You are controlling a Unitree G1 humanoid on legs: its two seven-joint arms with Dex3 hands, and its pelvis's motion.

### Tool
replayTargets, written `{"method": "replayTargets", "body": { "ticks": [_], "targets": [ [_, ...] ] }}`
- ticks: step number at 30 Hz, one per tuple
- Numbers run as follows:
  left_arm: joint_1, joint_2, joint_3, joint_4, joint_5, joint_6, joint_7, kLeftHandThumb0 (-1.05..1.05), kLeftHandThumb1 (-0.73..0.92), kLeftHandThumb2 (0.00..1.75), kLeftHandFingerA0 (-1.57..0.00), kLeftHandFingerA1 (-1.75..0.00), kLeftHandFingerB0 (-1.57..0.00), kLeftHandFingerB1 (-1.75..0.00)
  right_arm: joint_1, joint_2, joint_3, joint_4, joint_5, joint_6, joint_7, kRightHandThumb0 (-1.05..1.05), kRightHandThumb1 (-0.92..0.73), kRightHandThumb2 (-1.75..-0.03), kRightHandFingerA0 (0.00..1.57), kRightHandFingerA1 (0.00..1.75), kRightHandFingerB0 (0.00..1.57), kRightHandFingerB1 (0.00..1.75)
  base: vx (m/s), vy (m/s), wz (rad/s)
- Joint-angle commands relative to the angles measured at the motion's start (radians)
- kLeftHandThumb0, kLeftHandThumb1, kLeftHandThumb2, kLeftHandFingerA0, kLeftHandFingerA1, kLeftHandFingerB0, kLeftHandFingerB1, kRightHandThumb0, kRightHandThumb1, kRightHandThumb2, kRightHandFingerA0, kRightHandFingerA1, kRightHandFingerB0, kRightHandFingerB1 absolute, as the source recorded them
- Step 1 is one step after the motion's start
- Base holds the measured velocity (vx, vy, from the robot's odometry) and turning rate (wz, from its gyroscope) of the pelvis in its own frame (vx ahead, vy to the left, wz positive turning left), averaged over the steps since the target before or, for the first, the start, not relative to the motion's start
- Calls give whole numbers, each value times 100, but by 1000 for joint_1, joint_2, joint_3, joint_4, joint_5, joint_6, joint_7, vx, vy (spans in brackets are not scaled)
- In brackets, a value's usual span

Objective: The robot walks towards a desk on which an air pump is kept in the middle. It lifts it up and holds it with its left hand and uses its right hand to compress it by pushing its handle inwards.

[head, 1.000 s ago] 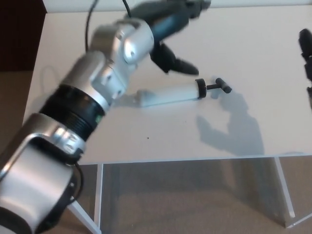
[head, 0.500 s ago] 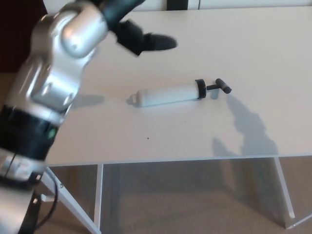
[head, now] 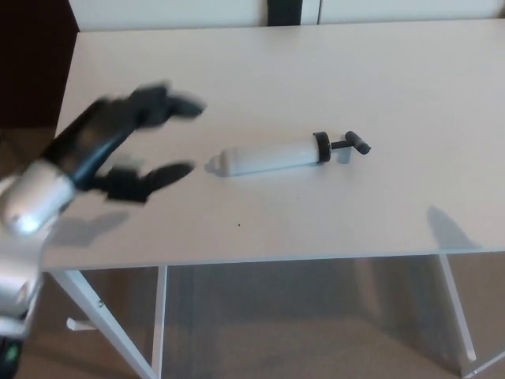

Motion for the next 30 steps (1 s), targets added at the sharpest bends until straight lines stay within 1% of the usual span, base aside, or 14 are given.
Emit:
{"method": "replayTargets", "body": {
  "ticks": [1, 16, 30],
  "targets": [
    [914, 430, 1106, -751, -1883, 714, -669, -72, 66, 63, -14, -62, -40, -57, 427, -88, -228, -453, 404, -216, 428, -78, -74, -114, 5, 43, 3, 30, 0, 0, 0],
    [1019, 450, 1118, -764, -1932, 648, -682, -72, 66, 63, -14, -62, -40, -57, 444, -104, -236, -464, 421, -222, 421, -78, -74, -114, 5, 43, 3, 30, 0, 0, 0],
    [1142, 436, 1182, -775, -1974, 616, -727, -72, 66, 63, -14, -62, -40, -57, 464, -107, -240, -483, 440, -220, 428, -78, -74, -114, 5, 43, 3, 30, 0, 0, 0]
  ]
}}
